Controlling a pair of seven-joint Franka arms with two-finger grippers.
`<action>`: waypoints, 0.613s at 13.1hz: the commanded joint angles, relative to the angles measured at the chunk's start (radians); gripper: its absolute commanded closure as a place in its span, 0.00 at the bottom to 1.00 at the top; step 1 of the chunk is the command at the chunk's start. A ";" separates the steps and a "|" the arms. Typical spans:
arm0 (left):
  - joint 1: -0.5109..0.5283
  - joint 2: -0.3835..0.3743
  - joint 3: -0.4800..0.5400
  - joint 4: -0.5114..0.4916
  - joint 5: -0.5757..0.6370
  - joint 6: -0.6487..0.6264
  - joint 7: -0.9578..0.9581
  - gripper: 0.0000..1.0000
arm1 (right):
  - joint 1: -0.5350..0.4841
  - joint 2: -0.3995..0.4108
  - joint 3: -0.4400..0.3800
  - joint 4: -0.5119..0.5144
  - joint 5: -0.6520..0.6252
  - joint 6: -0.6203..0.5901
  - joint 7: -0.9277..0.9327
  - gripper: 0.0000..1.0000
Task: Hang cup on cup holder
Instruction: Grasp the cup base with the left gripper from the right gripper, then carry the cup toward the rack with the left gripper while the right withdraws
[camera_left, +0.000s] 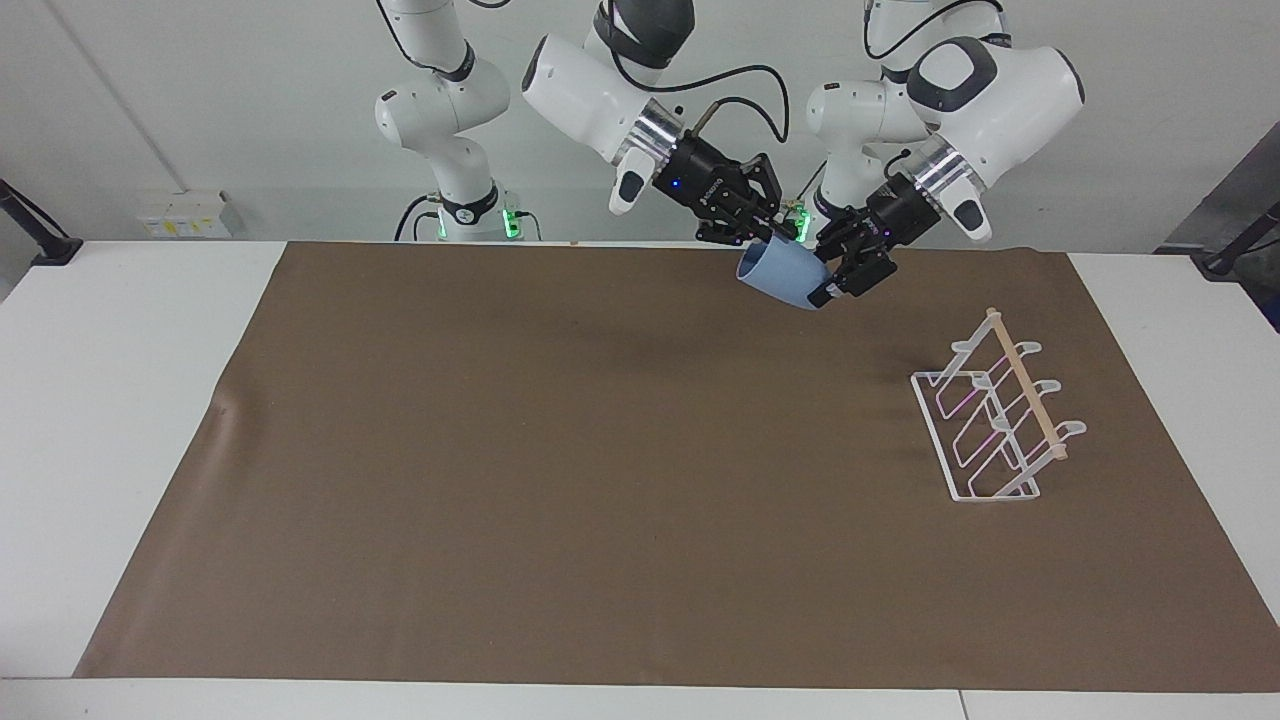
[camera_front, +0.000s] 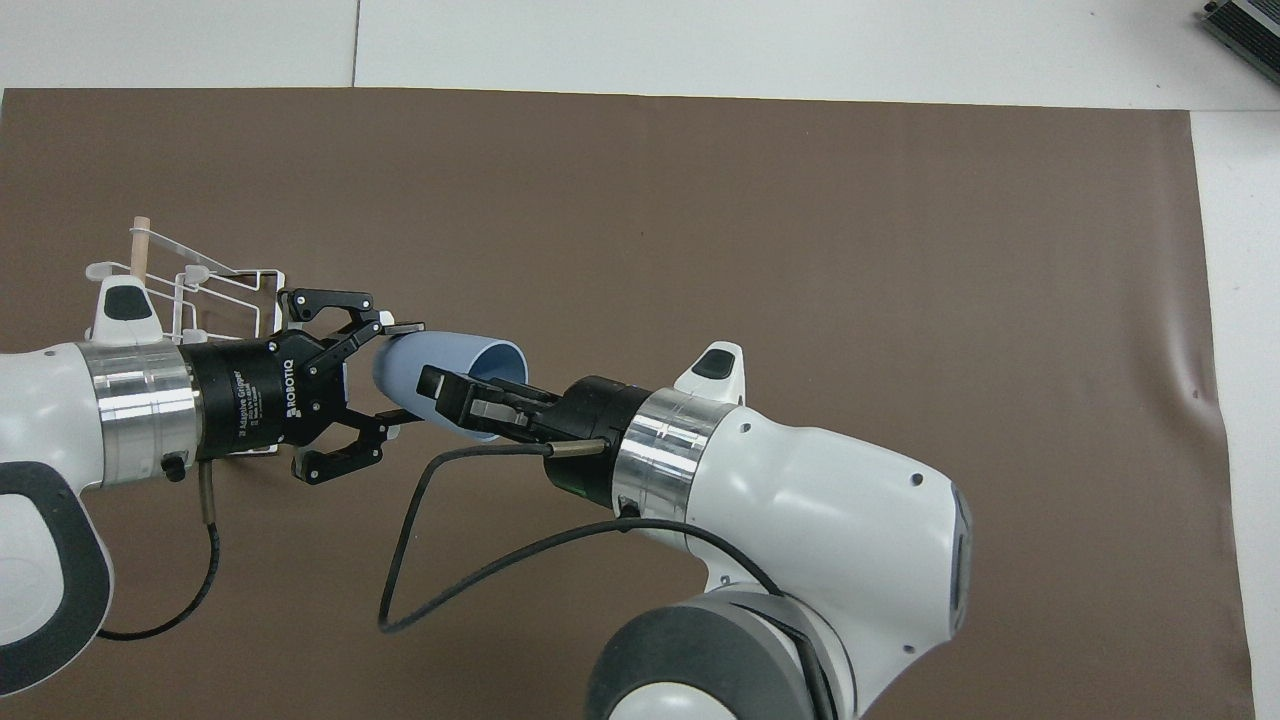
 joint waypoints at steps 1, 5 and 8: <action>-0.006 -0.004 0.011 -0.009 -0.009 0.004 0.008 1.00 | 0.001 -0.002 0.001 0.000 0.017 0.001 0.009 0.00; 0.016 -0.002 0.011 -0.008 0.033 0.002 0.011 1.00 | 0.001 -0.002 0.000 0.002 0.001 -0.001 0.005 0.00; 0.052 -0.002 0.011 -0.011 0.148 -0.005 0.016 1.00 | -0.009 0.003 0.000 0.002 -0.143 -0.013 0.002 0.00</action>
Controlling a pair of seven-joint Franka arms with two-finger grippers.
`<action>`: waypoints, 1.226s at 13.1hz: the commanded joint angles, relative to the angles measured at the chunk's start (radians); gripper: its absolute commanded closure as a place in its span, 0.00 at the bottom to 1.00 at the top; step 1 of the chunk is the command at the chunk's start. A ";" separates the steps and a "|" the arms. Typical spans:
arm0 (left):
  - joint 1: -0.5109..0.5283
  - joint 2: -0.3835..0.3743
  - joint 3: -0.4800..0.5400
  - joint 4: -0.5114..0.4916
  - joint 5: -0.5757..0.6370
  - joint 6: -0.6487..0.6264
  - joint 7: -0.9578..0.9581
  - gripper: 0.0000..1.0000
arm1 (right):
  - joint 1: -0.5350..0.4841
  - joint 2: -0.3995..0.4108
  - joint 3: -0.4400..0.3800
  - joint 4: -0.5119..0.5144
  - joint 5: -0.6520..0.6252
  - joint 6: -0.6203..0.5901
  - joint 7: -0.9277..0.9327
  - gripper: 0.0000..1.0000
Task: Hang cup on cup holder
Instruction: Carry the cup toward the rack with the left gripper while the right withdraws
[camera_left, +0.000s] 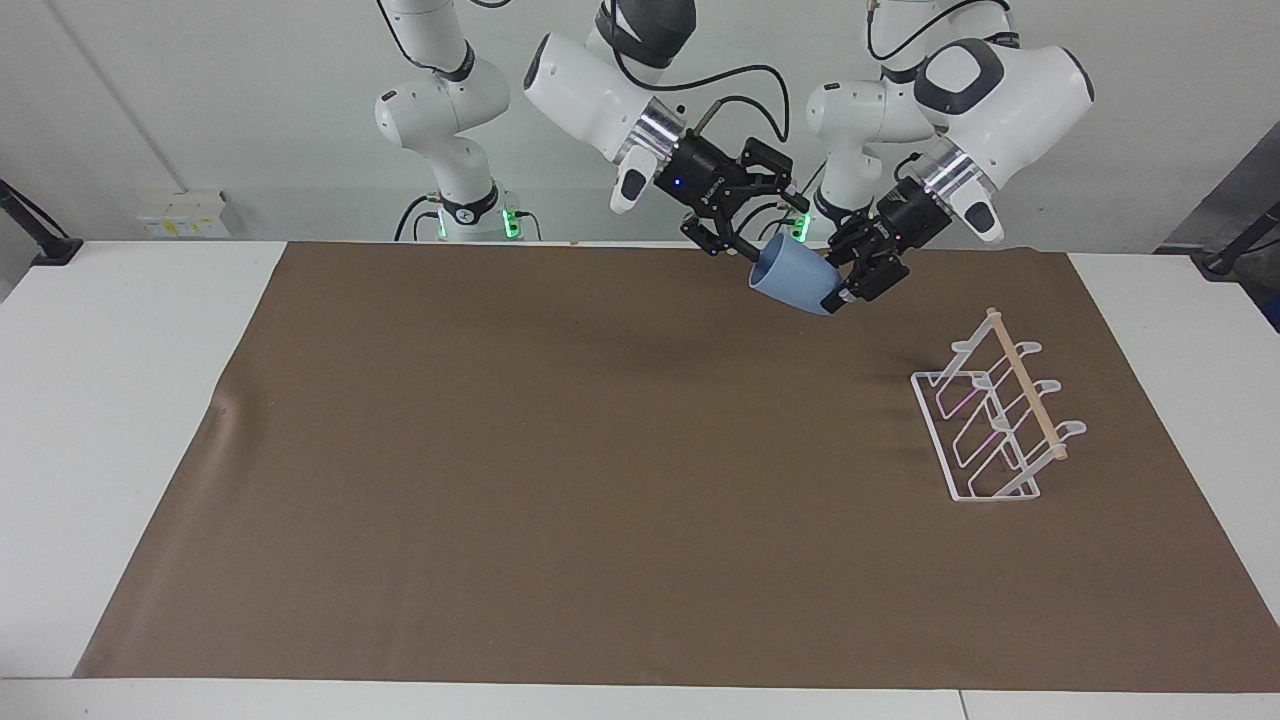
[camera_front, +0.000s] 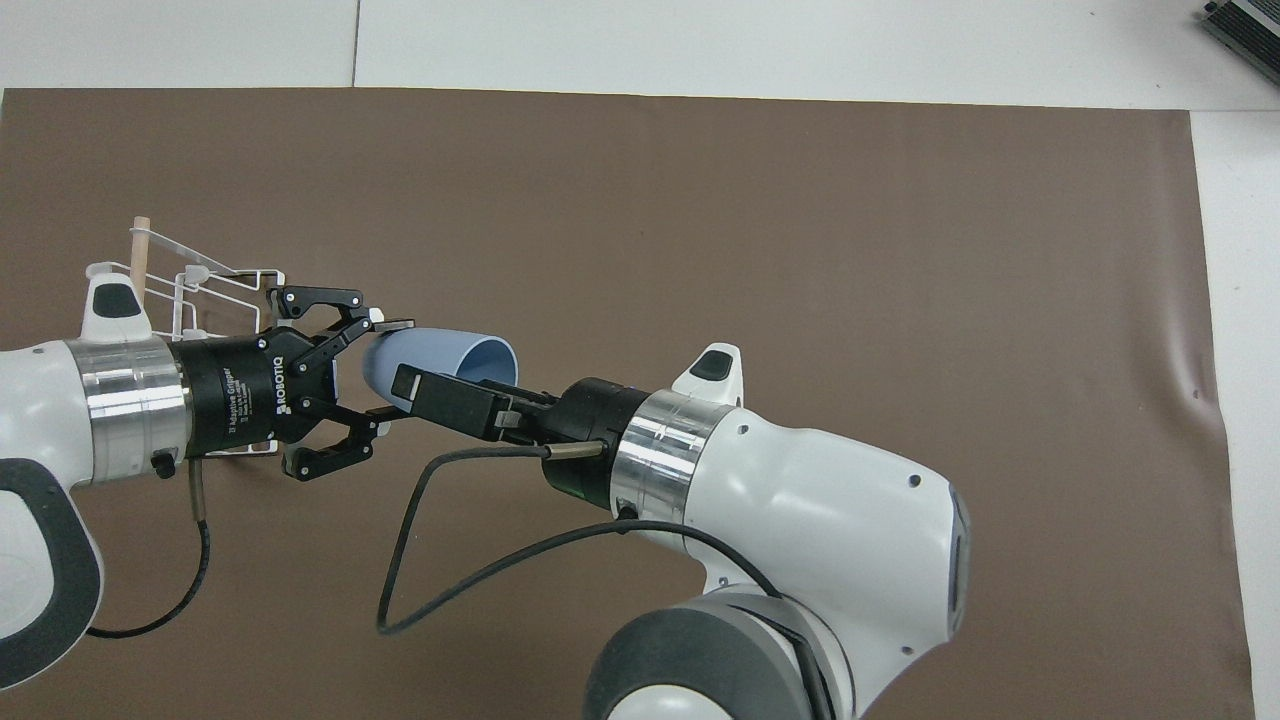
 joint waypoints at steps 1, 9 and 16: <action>0.040 0.001 0.000 -0.008 0.117 -0.005 0.019 1.00 | -0.017 0.007 -0.001 0.002 -0.162 -0.028 -0.001 0.00; 0.044 0.039 0.000 0.045 0.753 0.013 0.019 1.00 | -0.353 0.016 -0.009 0.156 -0.669 -0.682 -0.310 0.00; 0.077 0.128 0.009 0.156 1.214 0.200 0.023 1.00 | -0.583 0.033 -0.017 0.353 -0.968 -1.091 -0.297 0.00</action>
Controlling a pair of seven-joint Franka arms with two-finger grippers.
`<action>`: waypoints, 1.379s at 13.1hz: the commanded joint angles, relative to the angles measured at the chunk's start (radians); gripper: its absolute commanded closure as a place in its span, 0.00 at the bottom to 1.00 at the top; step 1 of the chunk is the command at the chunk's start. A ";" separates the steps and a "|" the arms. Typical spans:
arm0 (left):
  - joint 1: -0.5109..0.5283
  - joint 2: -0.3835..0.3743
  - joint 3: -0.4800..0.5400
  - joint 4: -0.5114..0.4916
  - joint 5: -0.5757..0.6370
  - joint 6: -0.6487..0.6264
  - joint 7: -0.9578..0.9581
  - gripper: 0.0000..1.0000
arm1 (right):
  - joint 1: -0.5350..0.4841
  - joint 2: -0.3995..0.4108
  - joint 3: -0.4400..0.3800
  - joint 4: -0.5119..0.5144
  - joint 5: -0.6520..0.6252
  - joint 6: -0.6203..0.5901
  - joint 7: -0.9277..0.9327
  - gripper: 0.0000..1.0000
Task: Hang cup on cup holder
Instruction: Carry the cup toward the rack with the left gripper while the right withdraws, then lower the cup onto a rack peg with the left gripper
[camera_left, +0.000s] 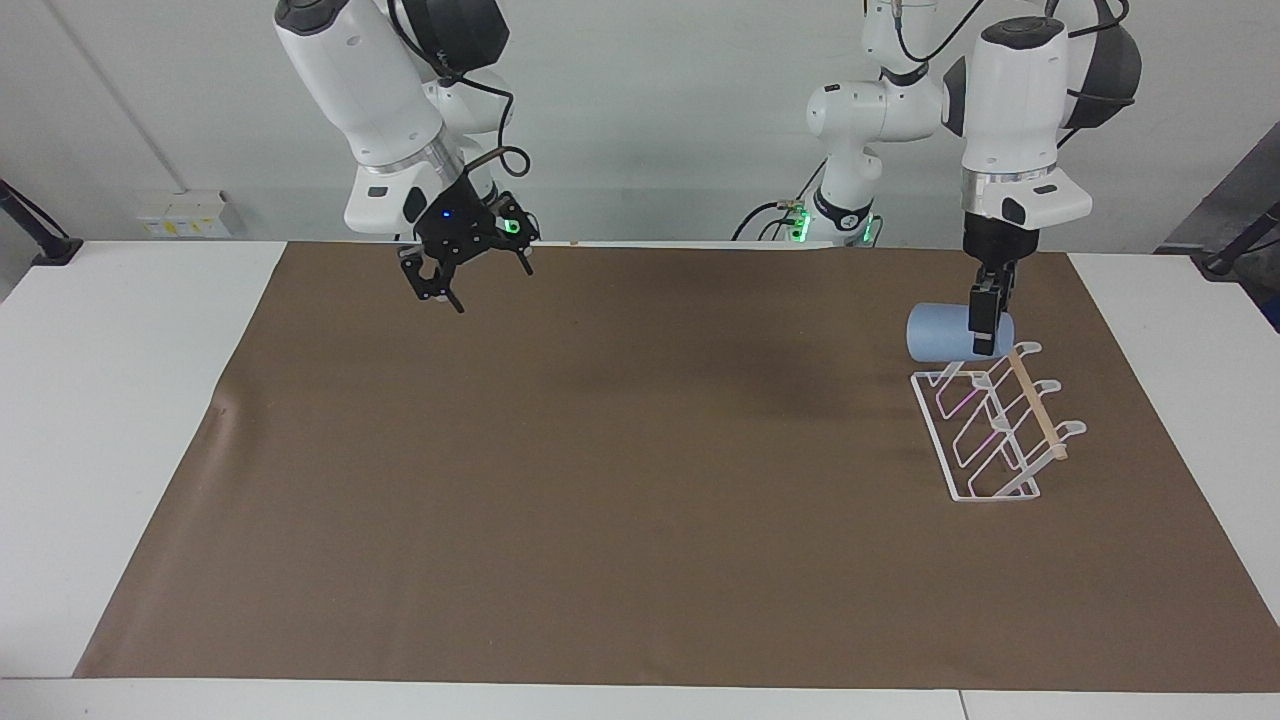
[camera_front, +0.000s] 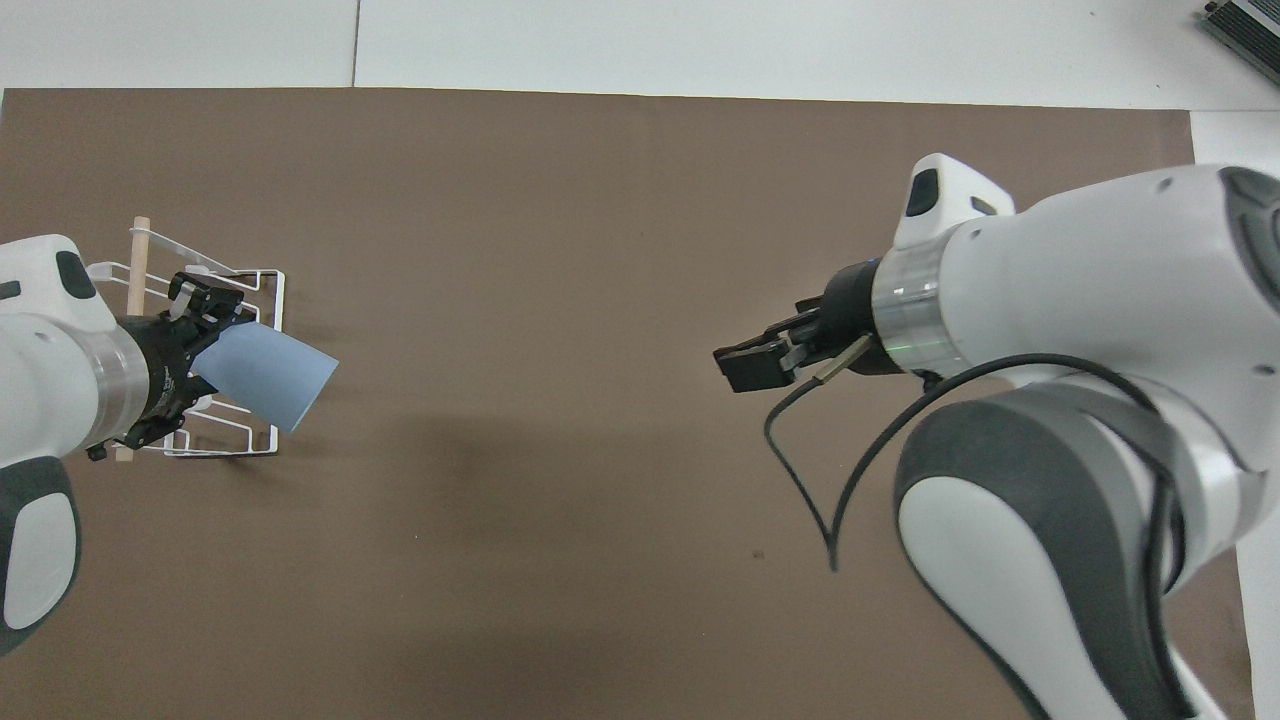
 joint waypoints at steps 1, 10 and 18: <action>0.041 0.050 0.002 0.024 0.139 0.114 0.017 1.00 | -0.041 0.027 0.006 0.083 -0.097 -0.108 0.102 0.00; 0.081 0.119 0.002 -0.019 0.503 0.214 -0.077 1.00 | -0.142 -0.084 0.008 -0.271 -0.211 0.111 0.221 0.00; 0.079 0.147 0.002 -0.062 0.675 0.248 -0.248 1.00 | -0.217 -0.088 0.008 -0.223 -0.211 0.125 0.219 0.00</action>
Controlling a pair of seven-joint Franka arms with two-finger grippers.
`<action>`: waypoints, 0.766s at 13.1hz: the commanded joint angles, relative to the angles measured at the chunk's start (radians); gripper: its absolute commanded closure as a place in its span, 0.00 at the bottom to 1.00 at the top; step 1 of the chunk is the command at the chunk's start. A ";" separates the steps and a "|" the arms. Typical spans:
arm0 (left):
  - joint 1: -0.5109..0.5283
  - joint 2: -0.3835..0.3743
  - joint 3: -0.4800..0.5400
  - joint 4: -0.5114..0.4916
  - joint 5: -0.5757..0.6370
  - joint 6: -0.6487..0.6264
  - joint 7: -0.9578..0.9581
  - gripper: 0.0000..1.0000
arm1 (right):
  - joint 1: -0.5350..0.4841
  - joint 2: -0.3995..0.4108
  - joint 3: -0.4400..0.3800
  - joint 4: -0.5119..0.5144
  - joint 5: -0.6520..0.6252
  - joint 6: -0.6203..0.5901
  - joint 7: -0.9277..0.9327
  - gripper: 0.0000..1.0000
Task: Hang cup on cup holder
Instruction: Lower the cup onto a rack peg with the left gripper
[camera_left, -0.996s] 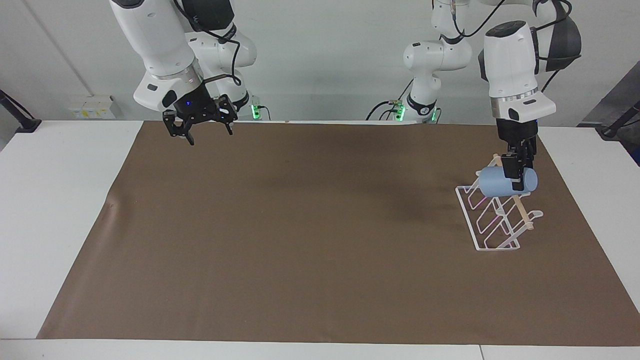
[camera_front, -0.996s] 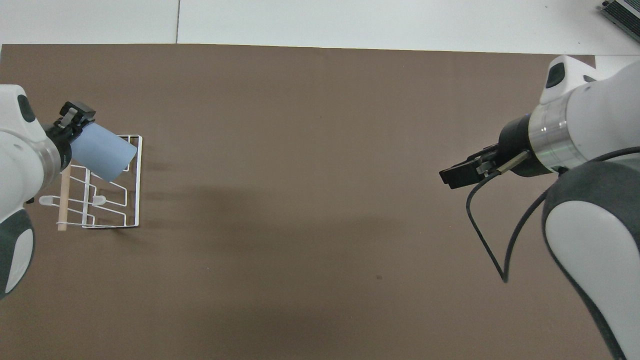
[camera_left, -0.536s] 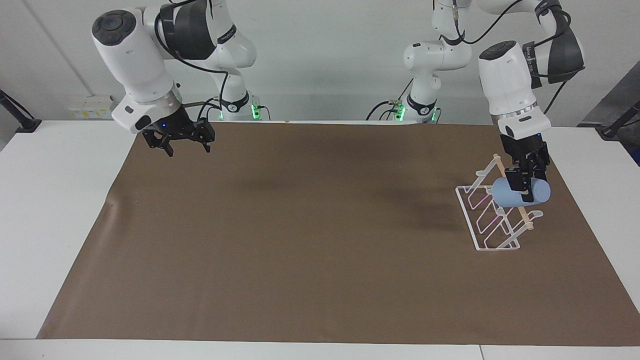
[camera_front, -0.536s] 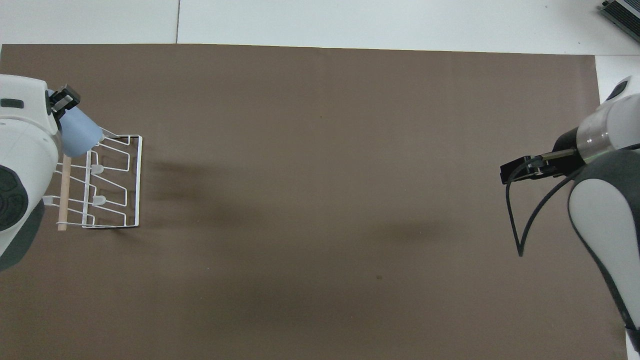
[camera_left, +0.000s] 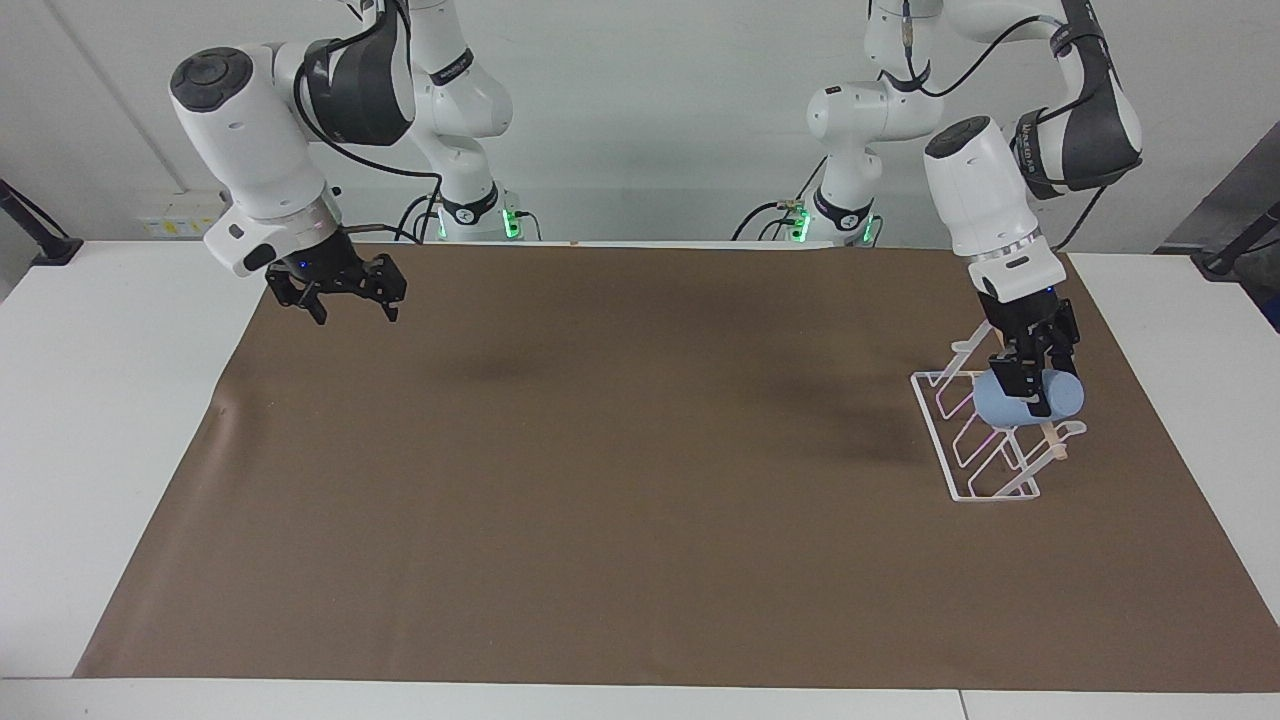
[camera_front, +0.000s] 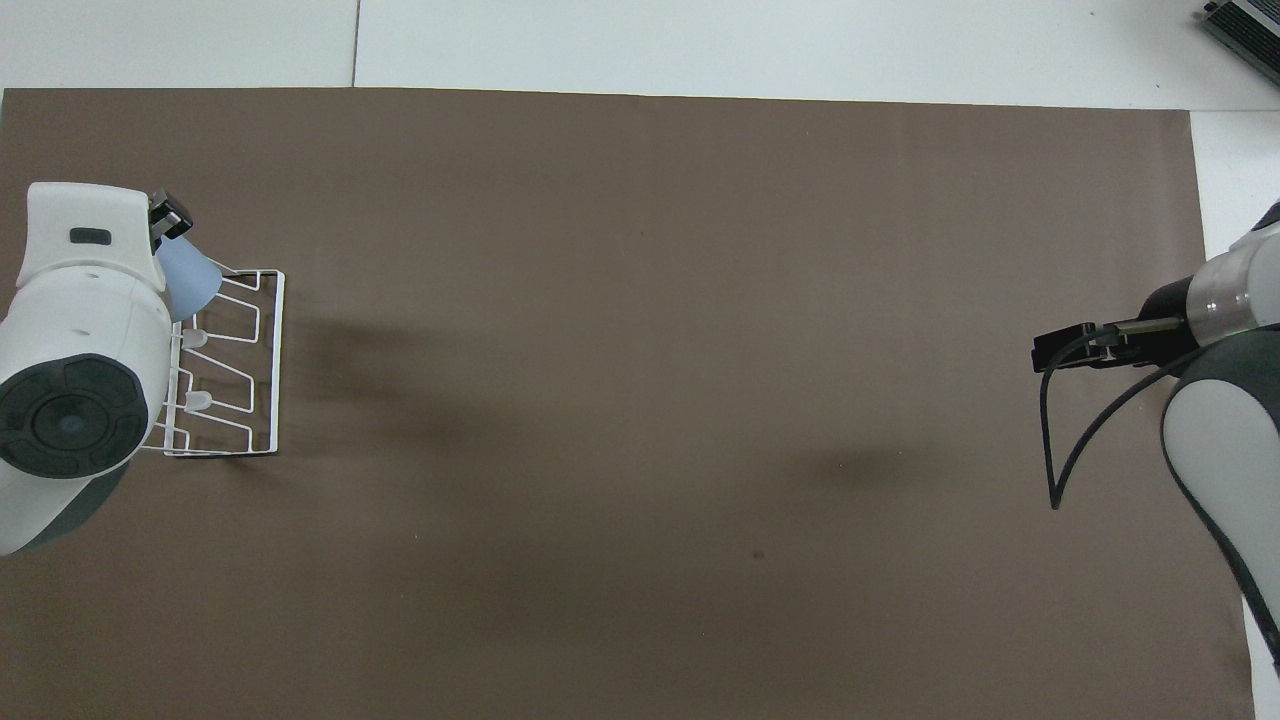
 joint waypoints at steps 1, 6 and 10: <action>0.008 0.017 0.004 -0.005 0.059 0.039 -0.068 1.00 | -0.008 -0.016 0.013 0.016 -0.013 0.013 0.010 0.00; 0.009 0.026 0.004 -0.013 0.061 0.058 -0.084 1.00 | -0.002 -0.016 0.015 0.016 -0.011 0.009 0.008 0.00; 0.012 0.032 0.004 0.033 0.078 0.038 -0.078 1.00 | -0.003 -0.017 0.015 0.016 -0.011 0.009 0.008 0.00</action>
